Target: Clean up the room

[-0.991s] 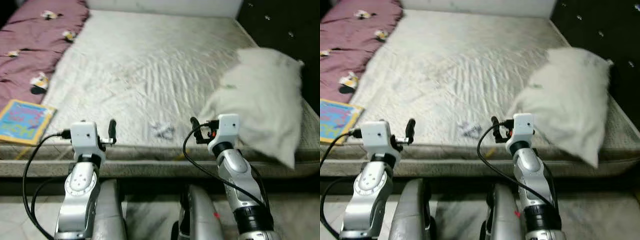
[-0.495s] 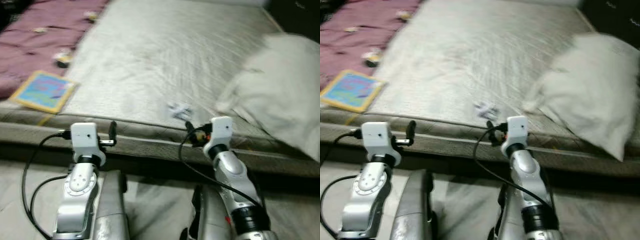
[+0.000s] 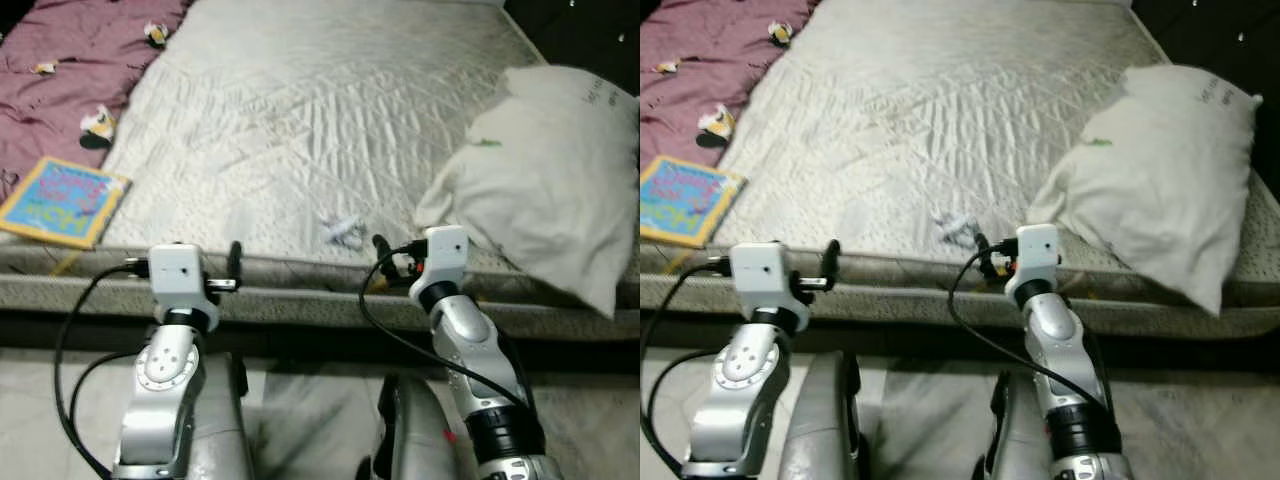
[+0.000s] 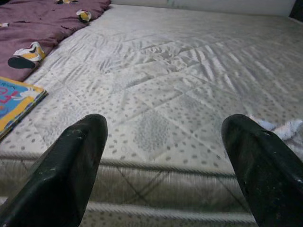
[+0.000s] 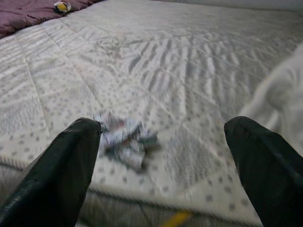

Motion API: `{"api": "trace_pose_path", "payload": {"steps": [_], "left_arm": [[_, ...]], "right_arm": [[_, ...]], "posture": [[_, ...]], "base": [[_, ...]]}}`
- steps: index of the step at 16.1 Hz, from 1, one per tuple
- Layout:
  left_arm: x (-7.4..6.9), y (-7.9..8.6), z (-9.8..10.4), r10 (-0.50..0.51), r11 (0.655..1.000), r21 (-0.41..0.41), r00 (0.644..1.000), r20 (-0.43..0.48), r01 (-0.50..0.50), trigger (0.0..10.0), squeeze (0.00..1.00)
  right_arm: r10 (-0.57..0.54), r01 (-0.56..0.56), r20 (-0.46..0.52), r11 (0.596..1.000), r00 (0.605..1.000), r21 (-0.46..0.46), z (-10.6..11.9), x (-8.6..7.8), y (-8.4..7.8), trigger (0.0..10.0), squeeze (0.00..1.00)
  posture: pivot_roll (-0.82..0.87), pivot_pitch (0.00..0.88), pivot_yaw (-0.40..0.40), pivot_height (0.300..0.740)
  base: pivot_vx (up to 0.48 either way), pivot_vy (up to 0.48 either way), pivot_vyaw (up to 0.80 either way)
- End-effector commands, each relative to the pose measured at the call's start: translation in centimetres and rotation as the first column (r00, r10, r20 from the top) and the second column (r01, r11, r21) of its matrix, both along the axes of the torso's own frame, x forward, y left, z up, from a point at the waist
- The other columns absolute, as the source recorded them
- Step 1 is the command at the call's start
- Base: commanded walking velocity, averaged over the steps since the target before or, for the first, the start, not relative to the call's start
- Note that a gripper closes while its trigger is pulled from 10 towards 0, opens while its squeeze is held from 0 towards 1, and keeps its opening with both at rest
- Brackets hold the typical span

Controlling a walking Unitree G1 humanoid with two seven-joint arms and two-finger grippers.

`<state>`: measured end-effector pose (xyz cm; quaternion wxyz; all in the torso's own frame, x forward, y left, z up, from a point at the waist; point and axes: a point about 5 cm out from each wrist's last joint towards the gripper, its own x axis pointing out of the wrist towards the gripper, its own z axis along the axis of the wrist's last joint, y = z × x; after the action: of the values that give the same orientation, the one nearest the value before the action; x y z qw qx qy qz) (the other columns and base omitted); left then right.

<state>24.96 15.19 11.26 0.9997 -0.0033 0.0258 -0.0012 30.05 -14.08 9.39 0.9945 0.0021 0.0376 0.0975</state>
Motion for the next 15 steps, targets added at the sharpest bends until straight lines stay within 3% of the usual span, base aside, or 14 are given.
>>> {"api": "trace_pose_path", "payload": {"steps": [1,7,10,13,15], "left_arm": [[-0.1,0.0,0.0,-0.007,1.0,0.0,1.0,-0.006,0.007,10.0,0.0],[-0.2,0.0,-0.2,-0.011,1.0,-0.004,1.0,-0.017,0.011,10.0,0.0],[-0.4,0.2,-0.2,0.026,0.999,0.024,0.999,-0.034,-0.025,10.0,0.0],[-1.6,1.0,-0.2,0.052,0.998,0.041,0.997,-0.06,-0.05,10.0,0.0],[-2.7,1.5,-0.2,0.081,0.995,0.056,0.994,-0.079,-0.077,10.0,0.0]], "right_arm": [[0.015,-0.015,-0.002,1.0,1.0,-0.007,-0.1,0.1,0.1,10.0,0.0],[0.042,-0.042,-0.006,0.999,0.999,-0.006,-0.2,0.0,0.5,10.0,0.0],[0.088,-0.089,-0.019,0.996,0.996,-0.026,-0.6,0.0,1.0,10.0,0.0],[0.169,-0.171,-0.079,0.985,0.983,-0.024,-1.7,0.3,2.5,10.0,0.0],[0.21,-0.213,-0.114,0.977,0.971,-0.016,-2.3,0.9,3.5,10.0,0.0]], "posture": [[0.06,0.067,-0.062,0.533],[0.06,0.074,-0.062,0.533],[0.08,0.075,-0.067,0.533],[0.13,0.089,-0.081,0.533],[0.19,0.118,-0.103,0.533]], "base": [[0.319,0.0,0.0],[0.316,0.0,0.0],[0.0,0.0,0.27],[0.0,0.0,0.8],[0.0,0.0,0.0]]}}
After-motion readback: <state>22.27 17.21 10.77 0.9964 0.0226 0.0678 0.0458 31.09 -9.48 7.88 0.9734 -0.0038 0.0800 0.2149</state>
